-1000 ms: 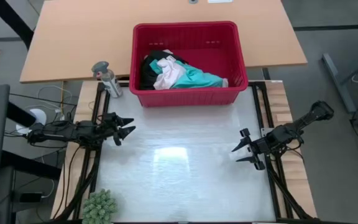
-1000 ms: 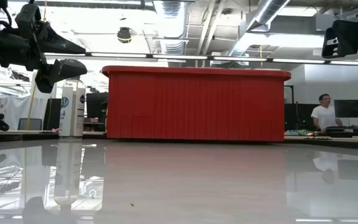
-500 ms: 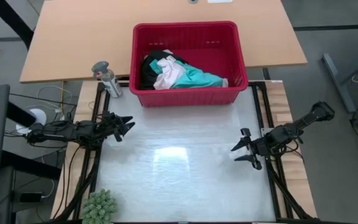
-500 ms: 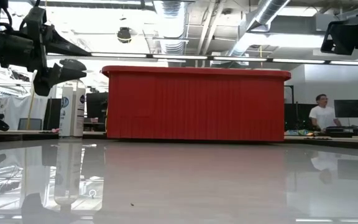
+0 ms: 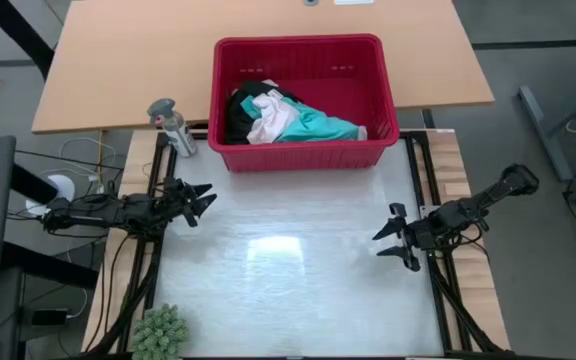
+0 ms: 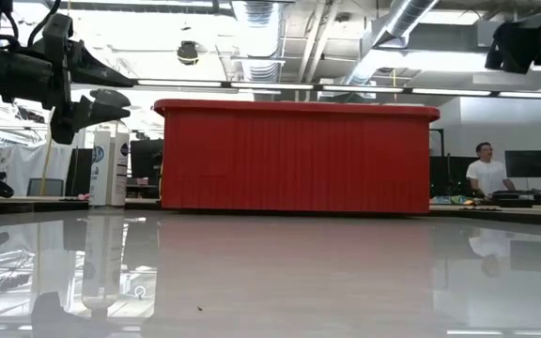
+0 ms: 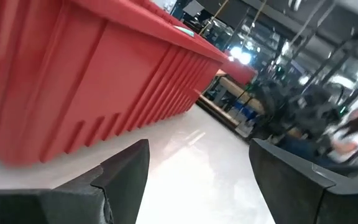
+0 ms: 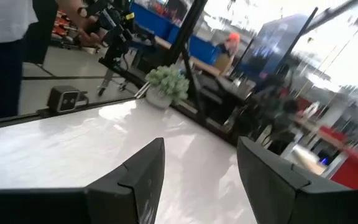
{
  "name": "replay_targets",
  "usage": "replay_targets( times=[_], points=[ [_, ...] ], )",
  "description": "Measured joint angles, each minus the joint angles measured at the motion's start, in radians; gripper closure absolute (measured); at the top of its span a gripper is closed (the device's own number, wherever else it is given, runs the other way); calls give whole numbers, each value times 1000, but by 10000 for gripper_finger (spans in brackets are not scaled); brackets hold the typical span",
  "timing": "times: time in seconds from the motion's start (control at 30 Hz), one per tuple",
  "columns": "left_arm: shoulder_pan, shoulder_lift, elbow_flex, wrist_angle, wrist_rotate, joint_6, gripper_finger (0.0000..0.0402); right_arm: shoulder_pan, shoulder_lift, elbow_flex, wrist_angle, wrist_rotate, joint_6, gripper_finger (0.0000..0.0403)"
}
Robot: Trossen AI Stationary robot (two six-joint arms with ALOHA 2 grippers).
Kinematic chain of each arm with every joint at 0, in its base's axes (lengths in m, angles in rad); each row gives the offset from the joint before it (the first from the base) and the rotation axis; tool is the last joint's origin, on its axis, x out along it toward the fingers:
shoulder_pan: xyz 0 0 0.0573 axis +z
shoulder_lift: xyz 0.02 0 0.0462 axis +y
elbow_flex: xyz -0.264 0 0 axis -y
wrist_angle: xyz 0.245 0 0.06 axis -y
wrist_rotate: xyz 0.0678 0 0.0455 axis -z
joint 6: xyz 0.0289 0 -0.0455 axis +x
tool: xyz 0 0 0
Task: Fold Laundry from Bin
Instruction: Fold the white underwear
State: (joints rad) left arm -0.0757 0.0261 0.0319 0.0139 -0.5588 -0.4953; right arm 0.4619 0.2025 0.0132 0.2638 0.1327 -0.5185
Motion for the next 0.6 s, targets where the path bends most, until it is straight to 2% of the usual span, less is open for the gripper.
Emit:
replay_targets(
  times=[0.07, 0.3, 0.43, 0.5, 0.6],
  points=[
    [0, 0, 0, 0, -5, 49, 136, 0, 0, 0, 6, 0, -10, 180],
    [0, 0, 0, 0, 48, 33, 136, -7, 0, 0, 31, 11, -19, 180],
    [0, 0, 0, 4, 96, 6, 136, -6, 0, 0, 142, 28, 219, 180],
    [0, 0, -1, 23, 128, -18, 136, -7, 0, 0, 215, 104, 351, 180],
    [0, 0, -1, 89, 171, -51, 136, -7, 0, 0, 298, 241, 457, 180]
  ],
)
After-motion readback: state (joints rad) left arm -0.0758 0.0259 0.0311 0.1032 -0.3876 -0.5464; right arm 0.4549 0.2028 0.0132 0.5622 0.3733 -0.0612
